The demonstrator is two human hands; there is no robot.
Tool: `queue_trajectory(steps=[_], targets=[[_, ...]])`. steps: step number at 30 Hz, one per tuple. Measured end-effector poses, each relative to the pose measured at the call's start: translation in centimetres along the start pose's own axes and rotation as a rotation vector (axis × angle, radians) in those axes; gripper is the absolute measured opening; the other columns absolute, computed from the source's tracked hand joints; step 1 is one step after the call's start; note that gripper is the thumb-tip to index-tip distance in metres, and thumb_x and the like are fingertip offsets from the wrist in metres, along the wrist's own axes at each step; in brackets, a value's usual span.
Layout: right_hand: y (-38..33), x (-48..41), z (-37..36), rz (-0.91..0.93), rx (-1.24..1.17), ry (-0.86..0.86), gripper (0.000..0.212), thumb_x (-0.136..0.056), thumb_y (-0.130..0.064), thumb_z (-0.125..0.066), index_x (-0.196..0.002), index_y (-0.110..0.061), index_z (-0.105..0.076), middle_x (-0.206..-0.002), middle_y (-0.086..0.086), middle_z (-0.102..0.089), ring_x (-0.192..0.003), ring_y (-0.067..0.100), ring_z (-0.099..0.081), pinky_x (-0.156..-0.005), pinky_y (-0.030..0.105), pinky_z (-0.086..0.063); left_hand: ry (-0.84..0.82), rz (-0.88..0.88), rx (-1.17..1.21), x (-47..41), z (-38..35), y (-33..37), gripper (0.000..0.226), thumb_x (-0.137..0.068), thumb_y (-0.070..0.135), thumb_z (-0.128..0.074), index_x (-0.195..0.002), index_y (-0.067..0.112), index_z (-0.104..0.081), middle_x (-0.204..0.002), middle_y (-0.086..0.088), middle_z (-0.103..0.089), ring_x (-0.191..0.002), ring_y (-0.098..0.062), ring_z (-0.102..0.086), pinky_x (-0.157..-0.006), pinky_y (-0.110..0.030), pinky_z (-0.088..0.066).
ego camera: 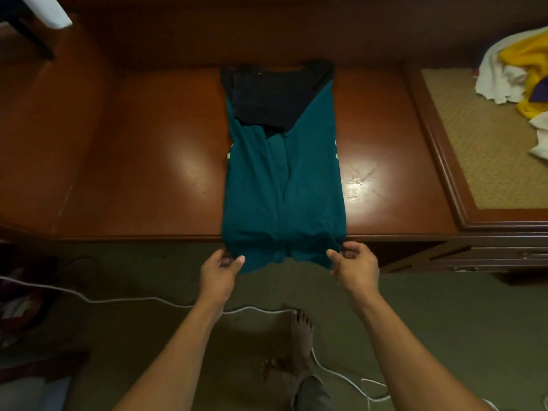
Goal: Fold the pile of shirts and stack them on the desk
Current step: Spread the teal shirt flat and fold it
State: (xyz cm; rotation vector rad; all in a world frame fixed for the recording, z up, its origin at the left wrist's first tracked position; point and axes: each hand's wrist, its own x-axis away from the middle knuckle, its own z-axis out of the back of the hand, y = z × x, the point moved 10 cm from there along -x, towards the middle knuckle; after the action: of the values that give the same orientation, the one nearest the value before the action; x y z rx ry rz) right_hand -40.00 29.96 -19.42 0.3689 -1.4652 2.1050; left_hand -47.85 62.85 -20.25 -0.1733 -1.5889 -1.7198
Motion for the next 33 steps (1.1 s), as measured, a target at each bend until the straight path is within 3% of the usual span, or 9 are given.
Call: queue_trajectory(steps=[2,5,8,15,18,21,24,30,33], targets=[[0.9,-0.3,-0.9,0.001,0.062,-0.086,0.042,-0.086,-0.025,-0.080,-0.124,-0.018,-0.066,-0.108,0.000,-0.070,-0.096,0.016,-0.068,-0.088,0.039,-0.058,0.002,-0.005,-0.089,0.2,-0.1,-0.3,0.011,-0.098,0.018,-0.065,-0.108,0.021,-0.067,-0.107,0.001,-0.069,-0.101,-0.012,-0.064,-0.076,-0.025,-0.048],[3.0,0.2,-2.2,-0.061,0.087,-0.245,0.041,-0.086,-0.027,-0.079,-0.125,-0.020,-0.068,-0.115,-0.003,-0.071,-0.107,0.014,-0.065,-0.094,0.038,-0.054,0.007,0.005,-0.204,0.8,0.5,-1.4,0.010,-0.096,0.023,-0.067,-0.105,0.018,-0.068,-0.106,-0.001,-0.069,-0.101,-0.017,-0.066,-0.082,-0.031,-0.053],[3.8,1.4,-2.0,-0.062,0.067,-0.353,0.023,-0.090,-0.020,-0.074,-0.112,-0.022,-0.068,-0.113,-0.005,-0.069,-0.102,0.009,-0.064,-0.081,0.027,-0.050,-0.063,0.038,-0.221,2.4,0.4,-2.1,0.015,-0.096,0.021,-0.066,-0.110,0.018,-0.064,-0.108,0.002,-0.069,-0.102,-0.011,-0.066,-0.077,-0.025,-0.050],[4.1,2.6,0.3,-0.072,0.135,-0.380,0.033,-0.089,-0.015,-0.076,-0.119,-0.020,-0.065,-0.117,-0.002,-0.070,-0.107,0.015,-0.067,-0.094,0.038,-0.057,-0.190,0.082,-0.223,5.7,0.3,-1.8,0.027,-0.097,0.008,-0.062,-0.122,0.019,-0.056,-0.115,0.006,-0.068,-0.102,-0.003,-0.065,-0.073,-0.017,-0.054],[4.2,3.5,1.3,-0.071,0.244,-0.397,0.014,-0.093,-0.024,-0.073,-0.105,-0.017,-0.074,-0.104,0.000,-0.075,-0.097,0.014,-0.070,-0.086,0.036,-0.058,-0.230,0.087,-0.281,7.1,0.6,-1.5,0.022,-0.099,0.014,-0.061,-0.120,0.019,-0.063,-0.116,0.006,-0.069,-0.103,-0.004,-0.065,-0.077,-0.019,-0.052],[4.5,4.6,2.3,-0.059,0.270,-0.381,0.018,-0.096,-0.034,-0.067,-0.098,-0.017,-0.072,-0.099,0.003,-0.073,-0.093,0.016,-0.070,-0.081,0.036,-0.057,-0.256,0.105,-0.323,8.5,1.0,-1.5,0.016,-0.099,0.023,-0.061,-0.114,0.022,-0.066,-0.114,0.004,-0.071,-0.101,-0.006,-0.068,-0.077,-0.021,-0.051],[4.5,5.9,3.3,-0.041,0.260,-0.354,0.016,-0.096,-0.032,-0.068,-0.098,-0.015,-0.068,-0.097,0.003,-0.071,-0.091,0.017,-0.068,-0.070,0.029,-0.052,-0.218,0.117,-0.305,9.8,1.6,-1.6,0.013,-0.100,0.020,-0.060,-0.111,0.020,-0.065,-0.109,0.003,-0.072,-0.097,-0.006,-0.069,-0.074,-0.021,-0.052],[4.2,7.9,5.3,-0.093,0.164,-0.308,0.007,-0.089,-0.014,-0.076,-0.092,-0.010,-0.071,-0.090,0.007,-0.077,-0.085,0.021,-0.073,-0.078,0.041,-0.060,-0.063,0.065,-0.192,13.1,3.2,0.3,0.014,-0.098,0.009,-0.061,-0.107,0.019,-0.065,-0.102,0.001,-0.073,-0.096,-0.013,-0.071,-0.084,-0.033,-0.058],[1.4,8.3,6.7,-0.060,0.085,-0.215,0.016,-0.086,-0.016,-0.080,-0.098,-0.016,-0.068,-0.090,0.005,-0.074,-0.075,0.016,-0.068,-0.061,0.028,-0.052,0.015,0.035,-0.129,14.1,4.0,2.1,0.024,-0.094,0.008,-0.068,-0.111,0.025,-0.061,-0.104,-0.004,-0.073,-0.094,-0.016,-0.071,-0.087,-0.038,-0.060]])
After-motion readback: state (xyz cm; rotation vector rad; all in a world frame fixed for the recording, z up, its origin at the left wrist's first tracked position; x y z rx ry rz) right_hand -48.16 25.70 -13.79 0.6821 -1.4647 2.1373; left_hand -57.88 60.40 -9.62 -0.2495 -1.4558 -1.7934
